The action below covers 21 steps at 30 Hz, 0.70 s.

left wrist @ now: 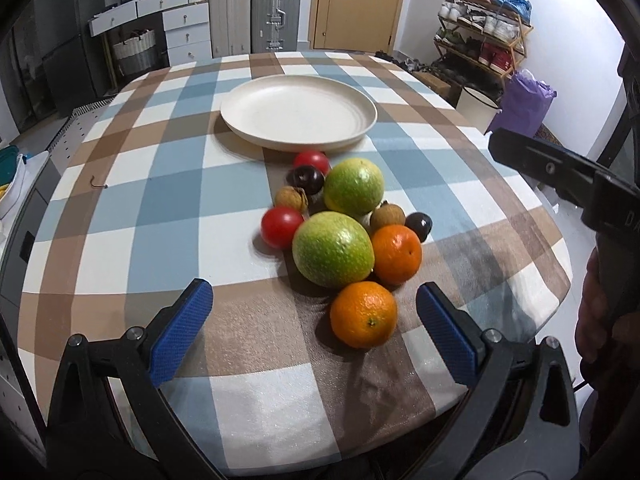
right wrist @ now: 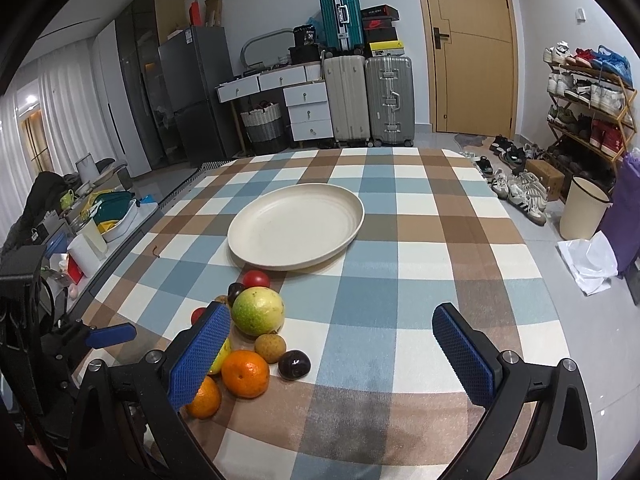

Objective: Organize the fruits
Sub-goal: 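Lower the left gripper onto the orange nearest it and close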

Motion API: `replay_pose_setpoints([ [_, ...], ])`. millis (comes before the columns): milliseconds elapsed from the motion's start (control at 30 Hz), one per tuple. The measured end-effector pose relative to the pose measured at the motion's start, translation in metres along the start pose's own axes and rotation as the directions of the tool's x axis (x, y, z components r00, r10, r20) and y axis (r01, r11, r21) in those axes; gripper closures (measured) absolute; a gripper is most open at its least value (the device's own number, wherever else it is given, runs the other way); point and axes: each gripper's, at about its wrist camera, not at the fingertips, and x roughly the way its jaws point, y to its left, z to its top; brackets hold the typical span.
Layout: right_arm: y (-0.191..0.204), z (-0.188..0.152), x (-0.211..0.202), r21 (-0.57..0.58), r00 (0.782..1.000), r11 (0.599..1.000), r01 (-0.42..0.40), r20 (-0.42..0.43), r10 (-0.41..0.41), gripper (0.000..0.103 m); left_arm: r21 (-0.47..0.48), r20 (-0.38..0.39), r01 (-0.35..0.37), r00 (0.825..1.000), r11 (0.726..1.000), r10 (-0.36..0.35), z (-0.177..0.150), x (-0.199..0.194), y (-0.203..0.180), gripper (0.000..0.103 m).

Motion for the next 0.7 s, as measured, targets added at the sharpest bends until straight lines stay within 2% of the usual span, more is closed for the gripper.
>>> replay_pose_setpoints([
  [200, -0.001, -0.003, 0.002, 0.002, 1.0, 1.0, 0.001, -0.006, -0.001, 0.0, 0.004, -0.044, 0.006, 0.999, 1.0, -0.006, -0.002, 0.012, -0.005, 0.002],
  [300, -0.002, -0.004, 0.004, 0.009, 1.0, 1.0, -0.002, -0.012, 0.002, 0.0, 0.004, -0.058, 0.007, 0.998, 1.0, -0.007, -0.004, 0.018, -0.005, 0.007],
  [367, -0.004, -0.005, 0.005, 0.012, 1.0, 1.0, -0.004, -0.015, 0.004, 0.0, 0.002, -0.073, 0.018, 0.997, 1.0, -0.017, -0.006, 0.022, -0.005, 0.018],
  [433, -0.004, -0.005, 0.006, 0.013, 1.0, 1.0, -0.006, -0.017, 0.006, 0.0, -0.02, -0.085, 0.071, 0.994, 0.997, -0.072, -0.005, 0.026, -0.003, 0.027],
  [600, -0.004, -0.006, 0.006, 0.015, 1.0, 1.0, -0.007, -0.018, 0.007, 0.0, -0.01, -0.085, 0.116, 0.99, 0.993, -0.117, -0.005, 0.027, -0.007, 0.044],
  [700, -0.004, -0.006, 0.006, 0.015, 1.0, 1.0, -0.004, -0.018, 0.005, 0.0, -0.009, -0.103, 0.164, 0.981, 0.986, -0.164, -0.006, 0.027, -0.01, 0.061],
])
